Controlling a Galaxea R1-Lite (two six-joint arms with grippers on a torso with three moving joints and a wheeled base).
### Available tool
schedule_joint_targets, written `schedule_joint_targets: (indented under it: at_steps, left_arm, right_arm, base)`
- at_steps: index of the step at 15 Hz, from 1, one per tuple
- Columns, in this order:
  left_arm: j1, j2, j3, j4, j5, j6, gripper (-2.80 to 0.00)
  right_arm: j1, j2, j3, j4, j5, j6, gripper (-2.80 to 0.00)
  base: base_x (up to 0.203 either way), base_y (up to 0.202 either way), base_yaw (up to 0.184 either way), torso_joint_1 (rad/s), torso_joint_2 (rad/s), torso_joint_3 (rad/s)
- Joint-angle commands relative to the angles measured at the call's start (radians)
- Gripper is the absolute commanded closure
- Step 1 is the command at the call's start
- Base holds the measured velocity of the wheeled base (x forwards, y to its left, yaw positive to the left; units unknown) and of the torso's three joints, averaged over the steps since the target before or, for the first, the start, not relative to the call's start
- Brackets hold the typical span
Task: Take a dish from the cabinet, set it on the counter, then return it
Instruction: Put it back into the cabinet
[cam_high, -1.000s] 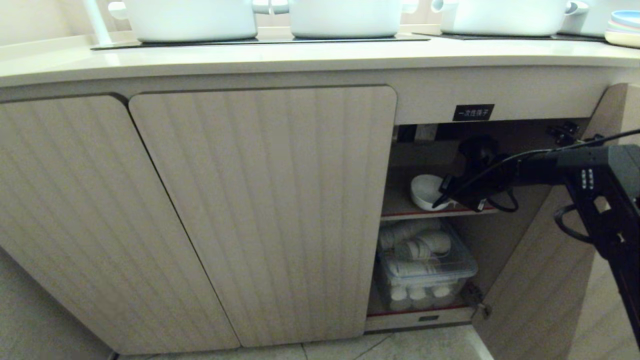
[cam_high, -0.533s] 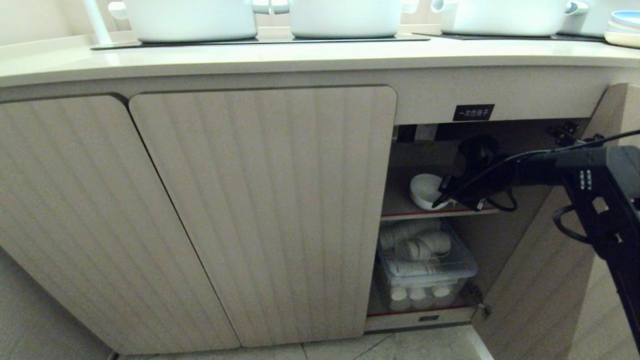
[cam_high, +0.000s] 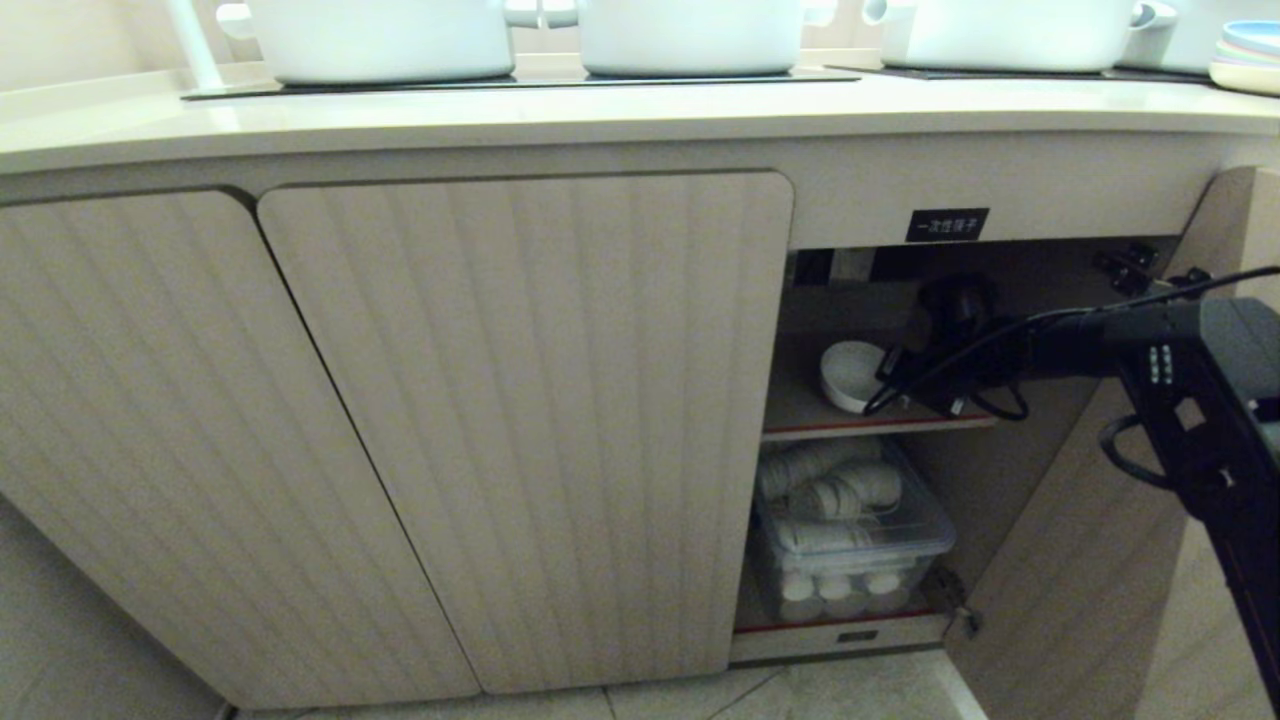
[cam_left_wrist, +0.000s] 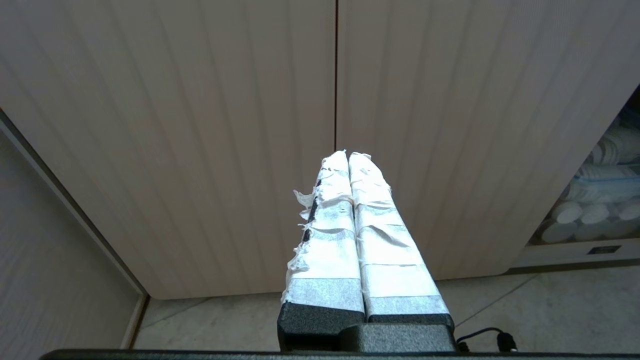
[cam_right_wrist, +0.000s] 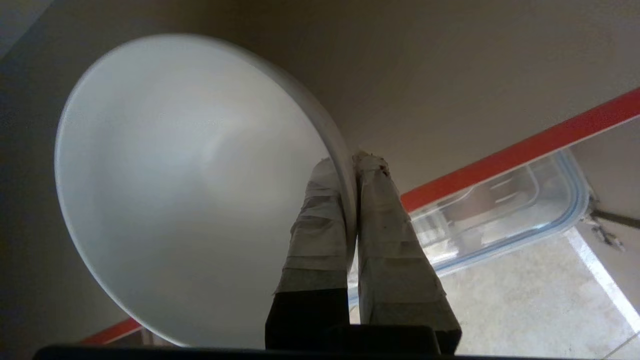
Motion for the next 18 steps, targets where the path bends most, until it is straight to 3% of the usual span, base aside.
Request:
schedule_joint_targets:
  at_steps: [1, 18]
  left_arm:
    - [0.0, 0.0, 0.0, 0.0, 0.0, -0.001, 0.0]
    - [0.0, 0.0, 0.0, 0.0, 0.0, -0.001, 0.0]
  right_arm:
    - [-0.001, 0.006, 0.0, -0.011, 0.0, 0.002, 0.0]
    - [-0.016, 0.035, -0.002, -0.069, 0.001, -0.027, 0.0]
  base:
    - [0.0, 0.0, 0.0, 0.0, 0.0, 0.0]
    - [0.0, 0.0, 0.0, 0.0, 0.0, 0.0]
